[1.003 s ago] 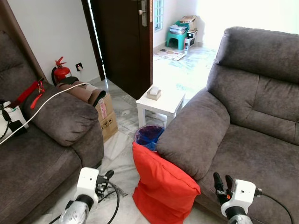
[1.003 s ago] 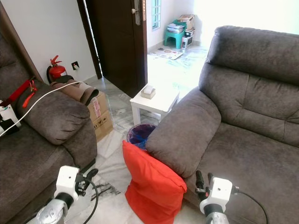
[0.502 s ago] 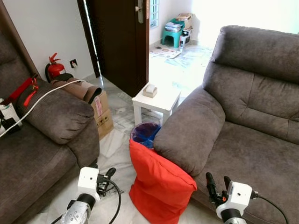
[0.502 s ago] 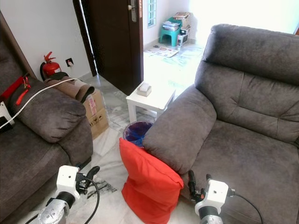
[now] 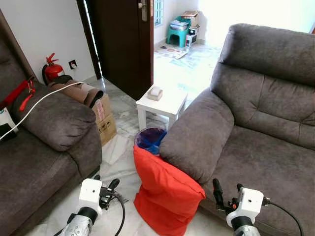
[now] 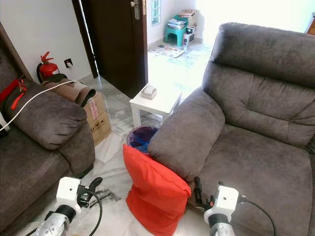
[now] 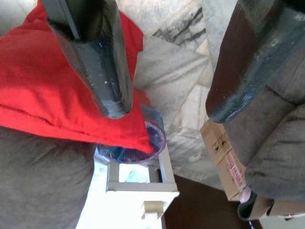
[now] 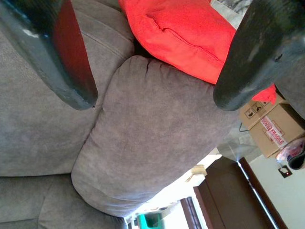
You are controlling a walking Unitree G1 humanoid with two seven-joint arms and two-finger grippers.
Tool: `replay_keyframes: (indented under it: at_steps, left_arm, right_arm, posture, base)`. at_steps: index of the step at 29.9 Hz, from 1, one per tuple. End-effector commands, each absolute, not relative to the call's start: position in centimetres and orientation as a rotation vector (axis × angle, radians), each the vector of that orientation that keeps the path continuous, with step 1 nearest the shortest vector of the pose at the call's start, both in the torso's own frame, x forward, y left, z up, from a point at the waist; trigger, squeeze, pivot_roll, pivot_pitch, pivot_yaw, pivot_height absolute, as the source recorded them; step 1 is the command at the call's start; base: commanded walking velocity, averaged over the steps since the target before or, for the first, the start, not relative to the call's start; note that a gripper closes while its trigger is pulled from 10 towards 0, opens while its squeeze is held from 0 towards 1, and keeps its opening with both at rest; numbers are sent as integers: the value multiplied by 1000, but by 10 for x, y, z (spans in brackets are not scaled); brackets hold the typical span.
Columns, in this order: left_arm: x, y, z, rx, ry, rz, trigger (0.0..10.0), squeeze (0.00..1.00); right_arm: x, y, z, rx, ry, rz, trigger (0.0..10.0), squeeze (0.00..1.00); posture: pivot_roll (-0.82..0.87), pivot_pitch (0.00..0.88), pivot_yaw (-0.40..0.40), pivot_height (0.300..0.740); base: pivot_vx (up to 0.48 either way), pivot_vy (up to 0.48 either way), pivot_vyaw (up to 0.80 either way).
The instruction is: Move the pillow to the sofa from floor
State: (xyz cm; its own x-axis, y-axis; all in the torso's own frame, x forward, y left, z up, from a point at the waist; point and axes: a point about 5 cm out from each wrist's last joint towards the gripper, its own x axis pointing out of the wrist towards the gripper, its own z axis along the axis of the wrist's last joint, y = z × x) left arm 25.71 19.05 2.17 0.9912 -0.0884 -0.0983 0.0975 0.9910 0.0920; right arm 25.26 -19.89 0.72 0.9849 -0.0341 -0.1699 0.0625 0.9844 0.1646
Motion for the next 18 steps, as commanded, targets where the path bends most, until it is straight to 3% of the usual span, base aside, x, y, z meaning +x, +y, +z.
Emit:
replay_keyframes:
  at_steps: [1, 8, 9, 18]
  left_arm:
    - [256, 190, 18, 102, 123, -107, 10000, 0]
    - [256, 192, 18, 106, 132, -109, 10000, 0]
    - [256, 191, 18, 103, 136, -118, 10000, 0]
    - [255, 192, 15, 79, 152, -100, 10000, 0]
  right_arm:
    - [253, -196, 5, 189, 179, -51, 10000, 1000]
    - [251, -195, 4, 198, 187, -59, 10000, 1000]
    - [252, -193, 2, 202, 207, -48, 10000, 0]
    - [256, -194, 2, 201, 219, -45, 10000, 0]
  posture:
    - [0, 81, 52, 740]
    - [3, 78, 59, 740]
    - [2, 77, 62, 740]
    - [7, 75, 60, 740]
  base:
    - [0, 0, 0]
    - [0, 0, 0]
    - [0, 0, 0]
    - [0, 0, 0]
